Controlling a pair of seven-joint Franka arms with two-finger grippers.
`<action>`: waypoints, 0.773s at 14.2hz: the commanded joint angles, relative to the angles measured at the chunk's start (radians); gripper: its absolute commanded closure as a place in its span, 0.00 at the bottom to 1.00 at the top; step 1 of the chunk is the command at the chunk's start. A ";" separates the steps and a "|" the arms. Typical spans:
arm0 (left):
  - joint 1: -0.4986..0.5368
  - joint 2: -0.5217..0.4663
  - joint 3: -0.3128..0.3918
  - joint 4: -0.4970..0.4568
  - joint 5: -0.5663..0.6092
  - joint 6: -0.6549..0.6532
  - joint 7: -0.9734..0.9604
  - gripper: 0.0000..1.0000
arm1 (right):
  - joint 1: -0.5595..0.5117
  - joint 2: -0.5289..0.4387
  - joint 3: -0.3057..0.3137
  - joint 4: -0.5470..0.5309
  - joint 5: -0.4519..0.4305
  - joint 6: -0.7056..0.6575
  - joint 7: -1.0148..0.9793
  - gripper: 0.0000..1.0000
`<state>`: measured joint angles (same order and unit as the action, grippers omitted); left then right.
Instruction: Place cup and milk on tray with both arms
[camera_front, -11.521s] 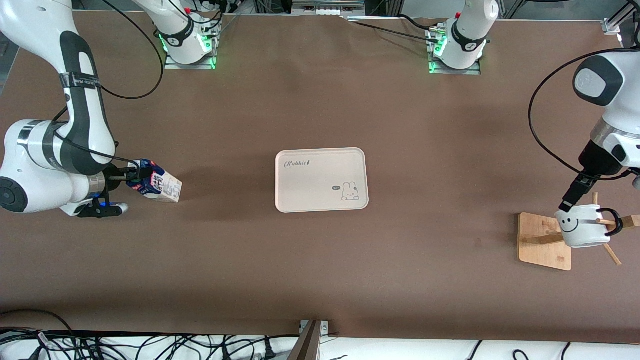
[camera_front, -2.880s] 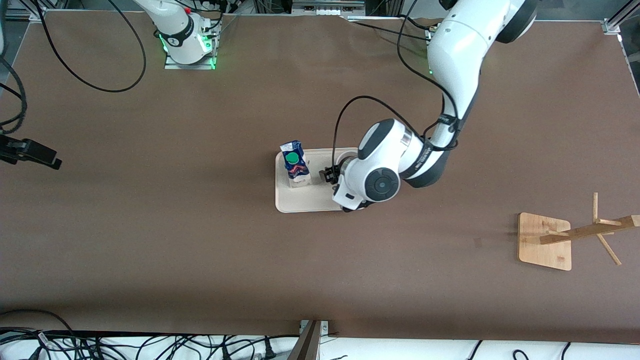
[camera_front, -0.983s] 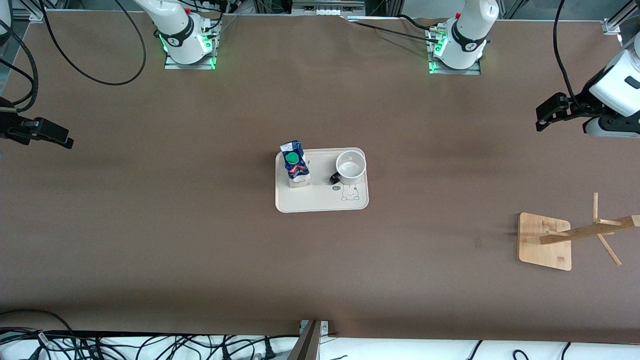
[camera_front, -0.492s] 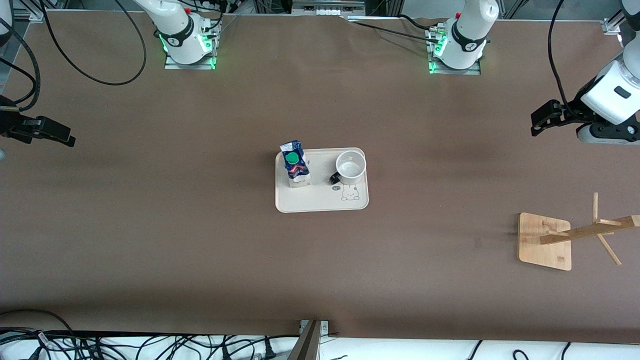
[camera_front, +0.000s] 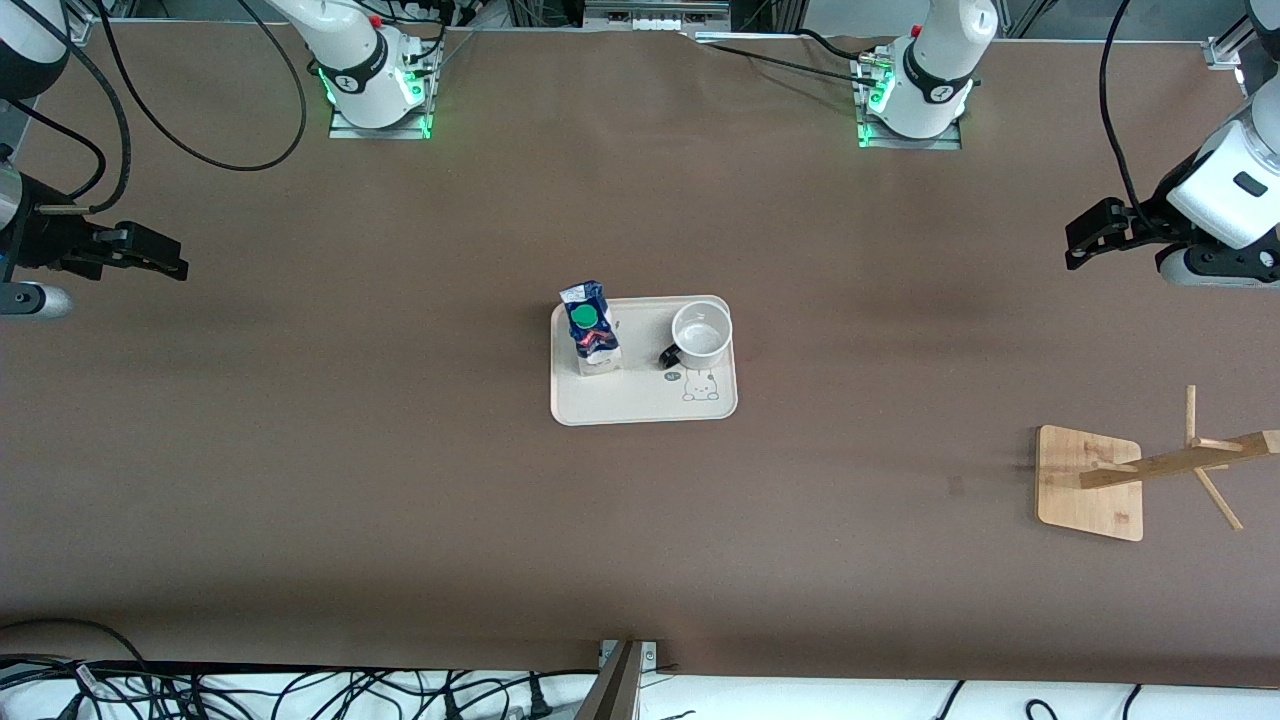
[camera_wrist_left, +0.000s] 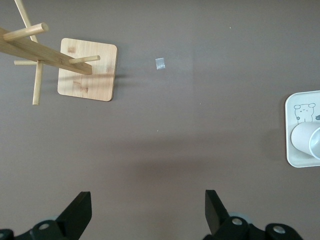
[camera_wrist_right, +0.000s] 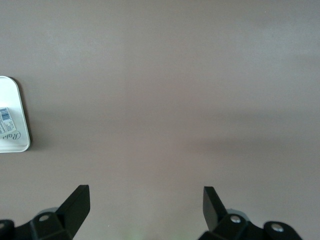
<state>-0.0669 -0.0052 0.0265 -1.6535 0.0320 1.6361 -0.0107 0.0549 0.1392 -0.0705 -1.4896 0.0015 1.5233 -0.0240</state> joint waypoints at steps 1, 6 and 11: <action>0.006 -0.016 0.000 -0.009 -0.003 -0.010 0.020 0.00 | -0.004 -0.001 -0.002 0.011 -0.011 -0.018 -0.028 0.00; 0.004 -0.016 -0.005 -0.008 0.000 -0.009 0.018 0.00 | -0.010 -0.001 -0.006 0.012 -0.015 -0.020 -0.022 0.00; 0.003 -0.016 -0.005 -0.006 0.000 -0.009 0.018 0.00 | -0.010 -0.001 -0.008 0.014 -0.015 -0.020 -0.016 0.00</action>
